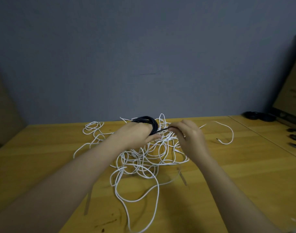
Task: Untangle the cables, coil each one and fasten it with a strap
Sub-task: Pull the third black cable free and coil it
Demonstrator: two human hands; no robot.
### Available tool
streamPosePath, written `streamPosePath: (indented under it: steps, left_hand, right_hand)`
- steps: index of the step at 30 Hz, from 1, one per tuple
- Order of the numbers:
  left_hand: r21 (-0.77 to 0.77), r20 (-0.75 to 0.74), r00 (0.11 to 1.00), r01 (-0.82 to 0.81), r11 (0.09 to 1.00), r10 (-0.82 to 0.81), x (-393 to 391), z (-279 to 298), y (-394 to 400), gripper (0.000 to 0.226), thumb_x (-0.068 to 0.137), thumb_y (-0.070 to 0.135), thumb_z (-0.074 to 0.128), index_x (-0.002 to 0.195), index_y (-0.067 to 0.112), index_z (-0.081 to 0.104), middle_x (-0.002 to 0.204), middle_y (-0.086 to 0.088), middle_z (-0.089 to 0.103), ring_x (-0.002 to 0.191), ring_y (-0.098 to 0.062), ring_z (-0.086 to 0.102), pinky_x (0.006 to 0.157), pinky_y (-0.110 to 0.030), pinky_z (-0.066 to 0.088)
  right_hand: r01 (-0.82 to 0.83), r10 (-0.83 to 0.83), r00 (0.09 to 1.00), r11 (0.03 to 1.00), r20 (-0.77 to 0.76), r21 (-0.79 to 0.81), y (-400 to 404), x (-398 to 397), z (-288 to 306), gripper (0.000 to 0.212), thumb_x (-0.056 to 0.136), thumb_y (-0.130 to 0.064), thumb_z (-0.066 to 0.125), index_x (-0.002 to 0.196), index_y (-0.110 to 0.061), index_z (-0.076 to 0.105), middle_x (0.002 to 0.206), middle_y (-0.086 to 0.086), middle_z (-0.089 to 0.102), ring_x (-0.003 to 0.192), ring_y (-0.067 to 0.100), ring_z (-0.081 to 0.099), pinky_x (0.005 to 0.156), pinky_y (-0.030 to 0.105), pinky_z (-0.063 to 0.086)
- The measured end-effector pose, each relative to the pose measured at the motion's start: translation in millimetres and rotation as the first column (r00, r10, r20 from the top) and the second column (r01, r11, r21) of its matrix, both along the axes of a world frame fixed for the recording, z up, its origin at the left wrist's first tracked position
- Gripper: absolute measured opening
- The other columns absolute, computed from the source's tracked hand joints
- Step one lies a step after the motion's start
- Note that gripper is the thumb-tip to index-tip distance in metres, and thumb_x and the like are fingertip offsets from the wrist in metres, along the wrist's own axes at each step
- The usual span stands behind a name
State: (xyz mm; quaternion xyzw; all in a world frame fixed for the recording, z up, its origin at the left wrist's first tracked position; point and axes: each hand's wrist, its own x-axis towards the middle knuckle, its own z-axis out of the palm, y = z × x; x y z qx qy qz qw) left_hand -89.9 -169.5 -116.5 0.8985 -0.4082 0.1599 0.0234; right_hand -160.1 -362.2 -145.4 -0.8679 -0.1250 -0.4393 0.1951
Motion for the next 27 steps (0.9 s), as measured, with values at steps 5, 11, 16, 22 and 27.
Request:
streamPosePath:
  steps: [5, 11, 16, 22, 27]
  left_hand:
    - [-0.285, -0.281, 0.949, 0.059, 0.957, -0.143, -20.7, 12.4, 13.3, 0.044, 0.092, 0.062, 0.029, 0.068, 0.028, 0.043, 0.06, 0.008, 0.051, 0.046, -0.004, 0.047, 0.043, -0.021, 0.03]
    - [-0.688, -0.545, 0.649, 0.017, 0.726, -0.532, -51.0, 19.3, 23.0, 0.06, 0.092, 0.06, 0.028, 0.048, 0.021, 0.045, 0.037, 0.004, 0.037, 0.029, -0.013, 0.036, 0.038, -0.019, 0.032]
    - [-0.852, -0.514, 0.472, -0.19, 0.487, -0.716, -71.3, 29.1, 26.0, 0.059, 0.092, 0.056, 0.037, 0.043, 0.022, 0.039, 0.03, 0.003, 0.027, 0.023, -0.013, 0.027, 0.036, -0.019, 0.027]
    - [-0.883, -0.341, 0.325, -0.431, 0.183, -0.882, -87.5, 33.6, 19.0, 0.058, 0.088, 0.052, 0.039, 0.038, 0.023, 0.035, 0.025, 0.007, 0.019, 0.019, -0.007, 0.022, 0.031, -0.017, 0.029]
    - [-0.827, -0.279, 0.304, -0.558, 0.068, -0.911, -91.4, 17.0, 11.7, 0.066, 0.098, 0.049, 0.03, 0.037, 0.023, 0.033, 0.026, 0.007, 0.019, 0.02, -0.007, 0.02, 0.031, -0.019, 0.028]
  right_hand:
    - [0.033, -0.042, 0.998, 0.984, 0.047, 0.175, -10.5, -4.0, 19.1, 0.016, 0.092, -0.018, 0.061, 0.098, -0.009, 0.072, 0.082, 0.005, 0.06, 0.077, 0.022, 0.056, 0.066, 0.034, 0.045]
    - [0.002, 0.062, 0.984, 0.934, -0.168, 0.357, 1.8, -6.7, 34.0, 0.02, 0.093, -0.031, 0.056, 0.099, -0.019, 0.071, 0.085, -0.007, 0.063, 0.08, 0.009, 0.057, 0.07, 0.024, 0.045]
    - [-0.173, 0.414, 0.87, 0.766, -0.269, 0.619, 33.4, -25.5, 31.9, 0.017, 0.095, -0.032, 0.055, 0.089, -0.031, 0.071, 0.073, -0.017, 0.067, 0.065, -0.005, 0.056, 0.061, 0.013, 0.042]
    - [-0.177, 0.557, 0.801, 0.571, -0.22, 0.802, 73.9, -54.1, 24.1, 0.044, 0.09, -0.06, 0.037, 0.061, -0.043, 0.065, 0.044, -0.015, 0.037, 0.042, 0.001, 0.029, 0.044, 0.015, 0.024]
    - [-0.293, 0.54, 0.842, 0.483, -0.017, 0.825, 94.1, -64.8, 5.7, 0.024, 0.096, -0.03, 0.053, 0.076, -0.031, 0.066, 0.053, -0.022, 0.055, 0.049, -0.008, 0.049, 0.049, 0.005, 0.036]
